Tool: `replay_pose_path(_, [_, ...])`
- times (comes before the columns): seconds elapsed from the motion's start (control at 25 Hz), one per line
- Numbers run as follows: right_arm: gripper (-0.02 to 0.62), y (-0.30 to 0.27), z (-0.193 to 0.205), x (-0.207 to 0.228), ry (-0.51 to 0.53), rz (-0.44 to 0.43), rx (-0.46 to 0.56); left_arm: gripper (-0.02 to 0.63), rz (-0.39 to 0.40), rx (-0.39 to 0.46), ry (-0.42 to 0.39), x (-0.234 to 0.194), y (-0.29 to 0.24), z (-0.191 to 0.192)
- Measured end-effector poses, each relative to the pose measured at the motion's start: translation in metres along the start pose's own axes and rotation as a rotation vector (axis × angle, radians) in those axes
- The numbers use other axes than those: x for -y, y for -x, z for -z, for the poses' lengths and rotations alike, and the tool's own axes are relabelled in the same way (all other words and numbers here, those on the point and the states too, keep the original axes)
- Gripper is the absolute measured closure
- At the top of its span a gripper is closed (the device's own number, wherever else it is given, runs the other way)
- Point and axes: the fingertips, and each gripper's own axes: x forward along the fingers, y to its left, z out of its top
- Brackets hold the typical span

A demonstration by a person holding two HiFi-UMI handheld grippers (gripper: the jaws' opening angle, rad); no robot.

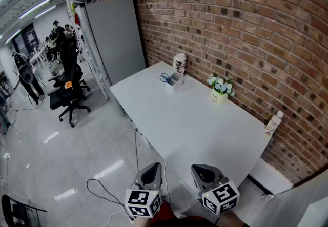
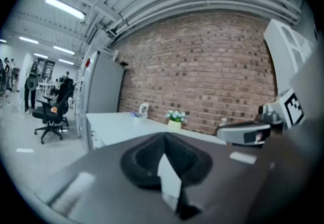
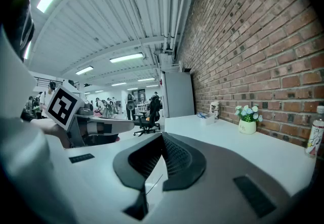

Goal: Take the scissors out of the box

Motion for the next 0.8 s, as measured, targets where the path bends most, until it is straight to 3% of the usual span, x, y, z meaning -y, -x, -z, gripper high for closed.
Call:
replay_pose_path(0.44, [0.588, -0.012, 0.000, -0.001, -0.015, -0.016, 0.012, 0.603, -0.016, -0.001, 0.013, -0.015, -0.002, 0.004])
replay_pose_path(0.8, [0.587, -0.045, -0.004, 0.000, -0.054, -0.022, -0.005, 0.603, -0.038, -0.001, 0.037, -0.054, -0.012, 0.002])
